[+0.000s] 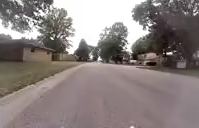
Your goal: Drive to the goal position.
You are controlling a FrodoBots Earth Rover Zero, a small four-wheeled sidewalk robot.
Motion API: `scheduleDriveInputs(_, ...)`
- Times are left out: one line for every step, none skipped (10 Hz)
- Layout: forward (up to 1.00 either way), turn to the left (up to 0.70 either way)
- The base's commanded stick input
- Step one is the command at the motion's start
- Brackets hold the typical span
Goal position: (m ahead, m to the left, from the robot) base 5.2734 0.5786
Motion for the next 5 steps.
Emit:
scheduleDriveInputs(0.70, 0.00)
scheduleDriveInputs(0.70, 0.00)
scheduleDriveInputs(0.70, 0.00)
scheduleDriveInputs(0.70, 0.00)
scheduleDriveInputs(0.70, 0.00)
